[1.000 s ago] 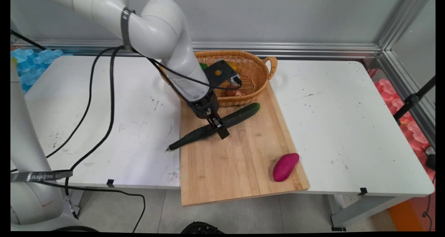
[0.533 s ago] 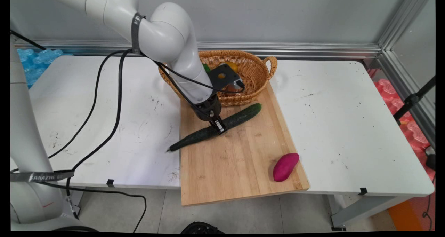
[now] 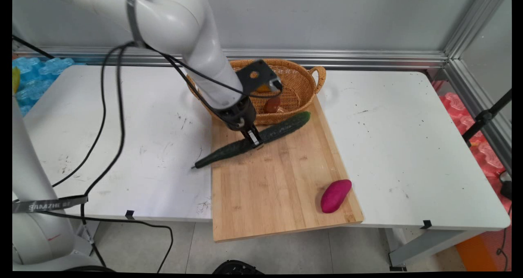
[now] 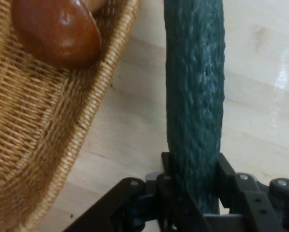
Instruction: Place the picked object in the vegetable basket
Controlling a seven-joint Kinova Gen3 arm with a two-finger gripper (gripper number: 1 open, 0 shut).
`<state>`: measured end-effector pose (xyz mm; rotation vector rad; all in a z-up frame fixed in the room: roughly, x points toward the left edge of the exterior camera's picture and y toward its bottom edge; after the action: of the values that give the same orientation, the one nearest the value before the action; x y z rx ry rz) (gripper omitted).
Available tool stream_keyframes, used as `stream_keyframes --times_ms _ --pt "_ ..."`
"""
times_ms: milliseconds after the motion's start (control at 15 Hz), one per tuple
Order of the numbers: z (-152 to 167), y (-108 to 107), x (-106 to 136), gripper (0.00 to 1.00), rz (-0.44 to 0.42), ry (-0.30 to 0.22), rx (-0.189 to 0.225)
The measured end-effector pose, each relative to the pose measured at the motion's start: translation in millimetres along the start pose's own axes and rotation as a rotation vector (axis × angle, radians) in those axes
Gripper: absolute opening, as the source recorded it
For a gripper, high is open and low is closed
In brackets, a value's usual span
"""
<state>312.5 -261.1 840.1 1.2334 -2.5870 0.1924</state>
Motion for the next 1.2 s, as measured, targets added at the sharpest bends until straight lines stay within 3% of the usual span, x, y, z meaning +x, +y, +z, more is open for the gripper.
stream_keyframes --times_ms 600,1200 --pt "-96 -12 -4 0.0 0.075 0.106 -0.035" --pt "-146 -54 5 0.0 0.145 0.204 0.002"
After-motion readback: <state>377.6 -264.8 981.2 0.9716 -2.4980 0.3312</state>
